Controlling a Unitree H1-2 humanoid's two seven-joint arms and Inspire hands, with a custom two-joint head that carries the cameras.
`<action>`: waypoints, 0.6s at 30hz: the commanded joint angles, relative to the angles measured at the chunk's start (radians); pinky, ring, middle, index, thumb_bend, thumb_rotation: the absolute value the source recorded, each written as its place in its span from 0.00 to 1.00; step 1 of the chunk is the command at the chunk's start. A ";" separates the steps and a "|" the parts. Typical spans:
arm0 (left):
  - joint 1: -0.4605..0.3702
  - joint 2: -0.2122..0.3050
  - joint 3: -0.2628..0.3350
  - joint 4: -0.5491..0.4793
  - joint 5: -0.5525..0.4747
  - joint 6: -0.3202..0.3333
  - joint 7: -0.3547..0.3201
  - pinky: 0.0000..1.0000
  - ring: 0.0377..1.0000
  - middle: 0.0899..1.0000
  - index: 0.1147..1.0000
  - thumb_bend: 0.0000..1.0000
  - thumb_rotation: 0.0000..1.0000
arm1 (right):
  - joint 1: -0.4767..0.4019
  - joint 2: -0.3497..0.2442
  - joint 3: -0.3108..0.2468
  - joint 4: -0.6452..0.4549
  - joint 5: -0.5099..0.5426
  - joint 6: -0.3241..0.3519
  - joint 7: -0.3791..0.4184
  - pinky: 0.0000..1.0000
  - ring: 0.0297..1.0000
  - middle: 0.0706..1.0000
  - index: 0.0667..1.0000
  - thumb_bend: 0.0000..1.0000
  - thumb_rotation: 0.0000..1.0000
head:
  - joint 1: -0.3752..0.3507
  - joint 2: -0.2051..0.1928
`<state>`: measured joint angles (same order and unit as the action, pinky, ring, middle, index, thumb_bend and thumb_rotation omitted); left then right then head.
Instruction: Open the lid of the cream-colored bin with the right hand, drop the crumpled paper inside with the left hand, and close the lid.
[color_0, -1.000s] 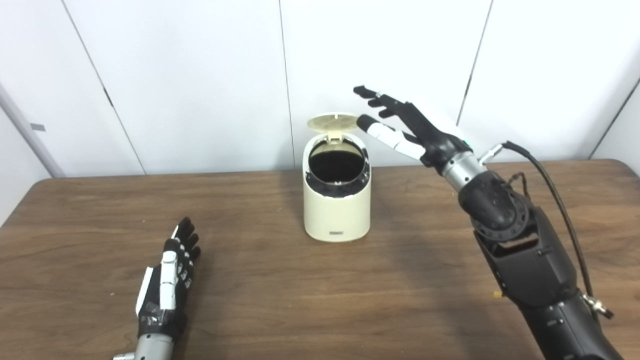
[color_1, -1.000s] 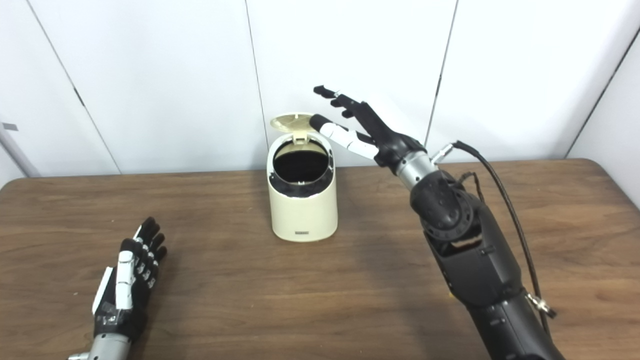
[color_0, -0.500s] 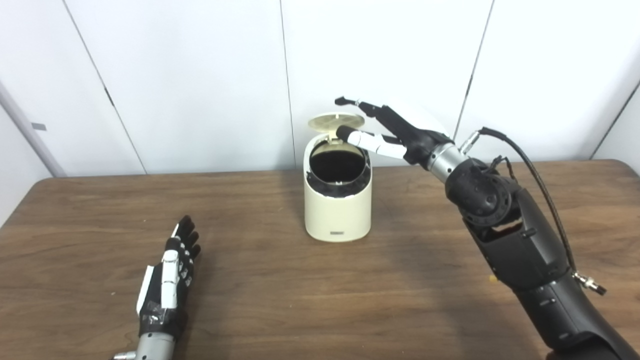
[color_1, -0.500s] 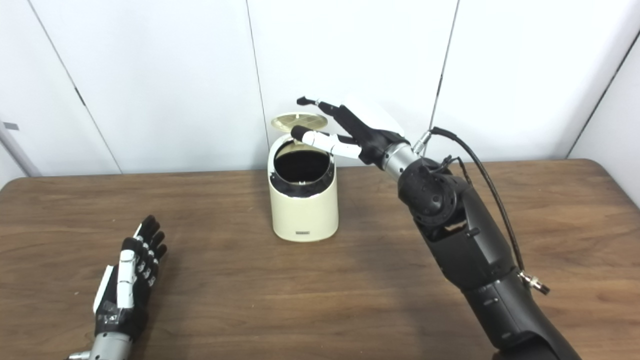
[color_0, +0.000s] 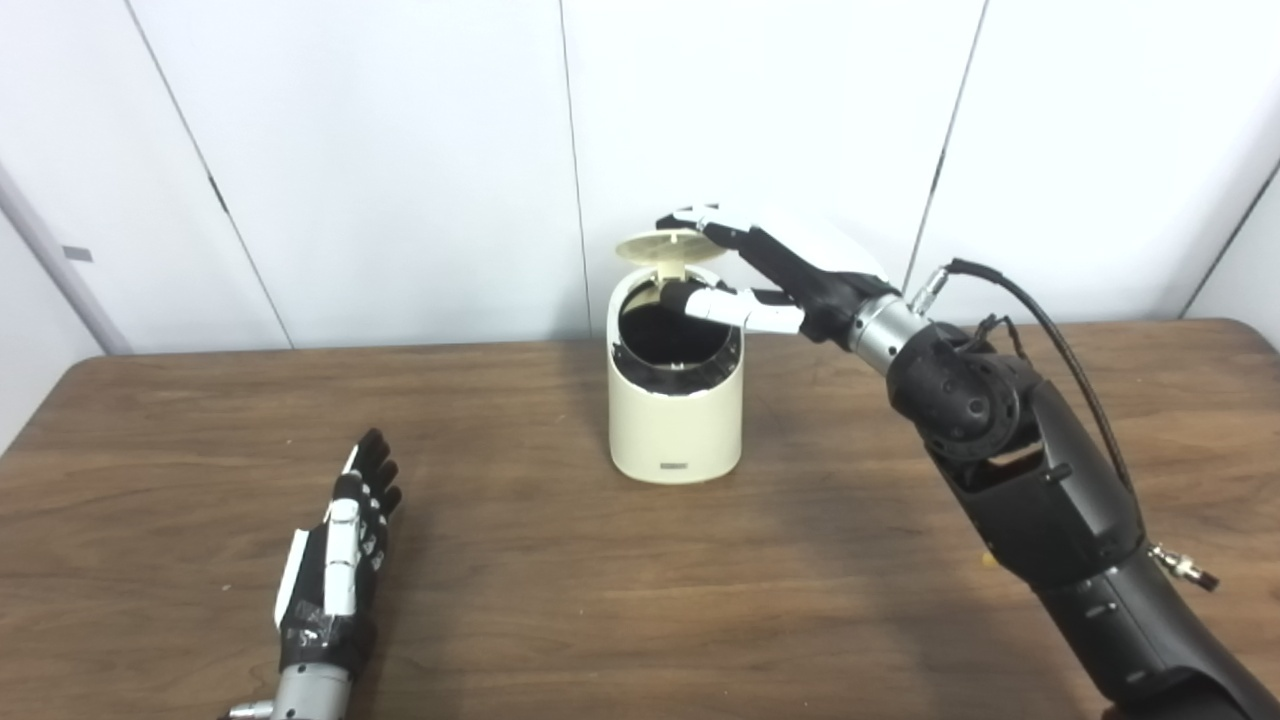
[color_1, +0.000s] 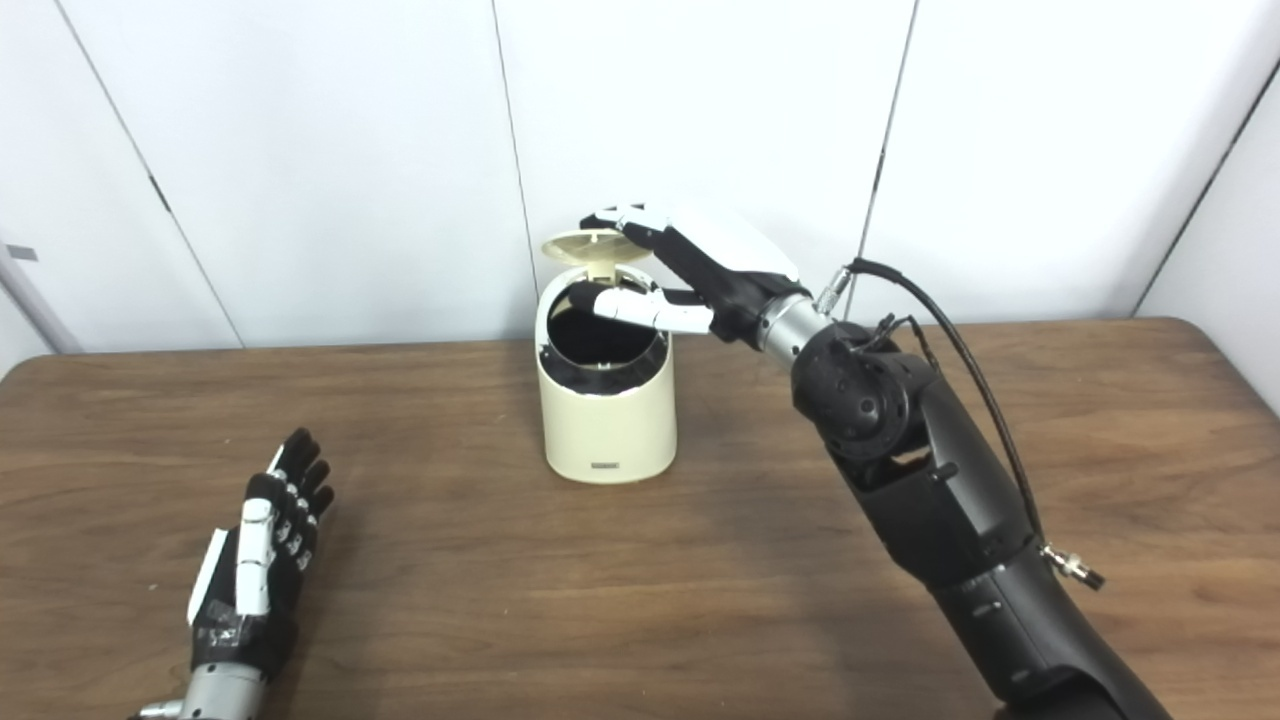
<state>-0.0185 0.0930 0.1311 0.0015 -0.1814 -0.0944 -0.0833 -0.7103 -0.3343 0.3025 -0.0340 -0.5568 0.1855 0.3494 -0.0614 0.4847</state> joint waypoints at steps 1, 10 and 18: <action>0.019 -0.029 -0.021 0.063 0.014 -0.019 0.005 1.00 1.00 1.00 1.00 0.56 0.99 | -0.023 -0.020 -0.004 -0.034 -0.012 -0.038 -0.008 0.89 0.98 0.94 0.87 0.59 0.99 | -0.001 0.001; 0.015 -0.030 -0.018 0.070 0.009 -0.022 -0.002 1.00 1.00 1.00 1.00 0.55 0.98 | 0.016 -0.041 0.013 -0.087 -0.044 -0.043 0.016 0.93 1.00 0.96 0.87 0.58 0.98 | 0.003 0.009; 0.016 -0.029 -0.017 0.067 0.005 -0.020 -0.004 1.00 1.00 1.00 1.00 0.56 0.97 | 0.058 -0.039 -0.003 -0.128 -0.045 -0.035 0.036 0.94 1.00 0.96 0.88 0.57 0.97 | 0.003 0.017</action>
<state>-0.0218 0.0926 0.1290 0.0068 -0.1667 -0.0944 -0.0845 -0.6279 -0.3636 0.3173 -0.1332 -0.6071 0.1690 0.3927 -0.0568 0.5001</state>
